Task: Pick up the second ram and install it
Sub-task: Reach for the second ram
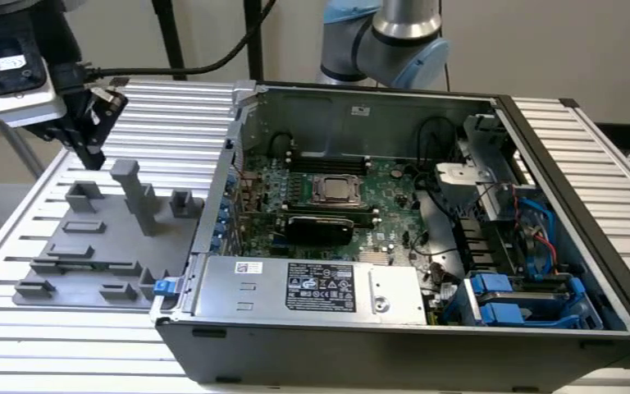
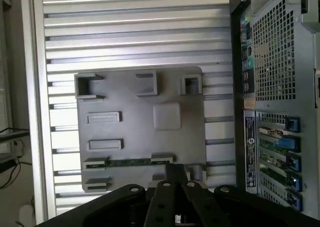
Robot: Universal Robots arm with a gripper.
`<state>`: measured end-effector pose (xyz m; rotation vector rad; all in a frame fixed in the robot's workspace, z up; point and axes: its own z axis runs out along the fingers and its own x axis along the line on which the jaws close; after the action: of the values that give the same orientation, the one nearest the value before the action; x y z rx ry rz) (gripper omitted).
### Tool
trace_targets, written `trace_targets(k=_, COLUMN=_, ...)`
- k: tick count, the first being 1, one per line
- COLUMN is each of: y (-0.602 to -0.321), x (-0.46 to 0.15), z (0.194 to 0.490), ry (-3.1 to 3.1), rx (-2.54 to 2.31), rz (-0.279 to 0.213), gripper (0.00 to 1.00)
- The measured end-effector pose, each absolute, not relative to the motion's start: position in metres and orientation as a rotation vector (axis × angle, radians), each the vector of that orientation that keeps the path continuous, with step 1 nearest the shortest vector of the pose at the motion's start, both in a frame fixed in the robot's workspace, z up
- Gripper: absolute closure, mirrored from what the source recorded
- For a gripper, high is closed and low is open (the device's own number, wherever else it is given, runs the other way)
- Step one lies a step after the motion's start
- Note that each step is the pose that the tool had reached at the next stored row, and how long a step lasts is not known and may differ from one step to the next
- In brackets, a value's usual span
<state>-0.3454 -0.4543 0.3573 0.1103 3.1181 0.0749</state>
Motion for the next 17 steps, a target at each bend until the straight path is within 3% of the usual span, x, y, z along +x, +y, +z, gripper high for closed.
trace_targets(k=17, y=-0.461, x=-0.394, z=0.335, ry=3.120, rx=0.110, rz=0.067, gripper=1.00)
